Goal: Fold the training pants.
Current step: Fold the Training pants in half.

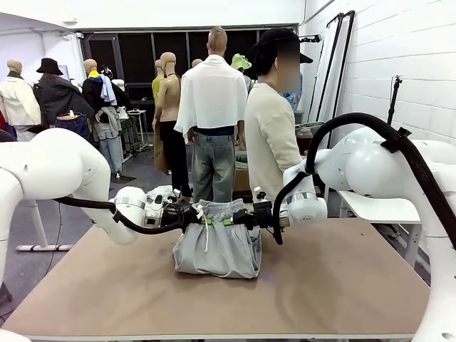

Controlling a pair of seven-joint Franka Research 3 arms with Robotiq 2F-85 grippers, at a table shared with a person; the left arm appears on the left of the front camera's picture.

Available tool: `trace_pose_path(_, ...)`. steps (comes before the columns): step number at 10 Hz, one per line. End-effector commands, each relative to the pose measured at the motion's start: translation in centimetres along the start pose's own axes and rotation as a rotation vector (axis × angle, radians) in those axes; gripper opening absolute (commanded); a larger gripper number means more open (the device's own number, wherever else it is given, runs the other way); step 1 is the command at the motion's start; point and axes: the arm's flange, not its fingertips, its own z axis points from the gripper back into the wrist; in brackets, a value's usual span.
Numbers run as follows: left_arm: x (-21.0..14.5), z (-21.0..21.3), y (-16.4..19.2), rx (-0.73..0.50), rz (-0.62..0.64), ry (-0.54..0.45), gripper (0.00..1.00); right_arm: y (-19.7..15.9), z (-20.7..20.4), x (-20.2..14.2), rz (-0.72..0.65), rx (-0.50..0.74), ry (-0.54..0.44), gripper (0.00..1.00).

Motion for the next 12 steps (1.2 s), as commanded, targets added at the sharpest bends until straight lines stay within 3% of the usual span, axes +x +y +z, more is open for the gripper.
trace_pose_path(1,1.6,2.3,1.7,0.055,0.069,-0.013,0.0,-1.6,1.0,0.7,-0.058,-0.053,-0.003,0.0)
trace_pose_path(8,0.8,2.0,1.9,0.111,0.211,-0.003,0.0,-3.5,1.7,0.0,-0.175,-0.142,0.008,0.0)
trace_pose_path(11,0.7,2.2,2.1,0.126,0.214,-0.013,0.0,-3.5,1.9,0.0,-0.196,-0.157,-0.002,0.0)
trace_pose_path(12,0.8,2.3,2.1,0.128,0.211,-0.012,0.15,-3.6,2.0,0.0,-0.215,-0.155,-0.004,0.09)
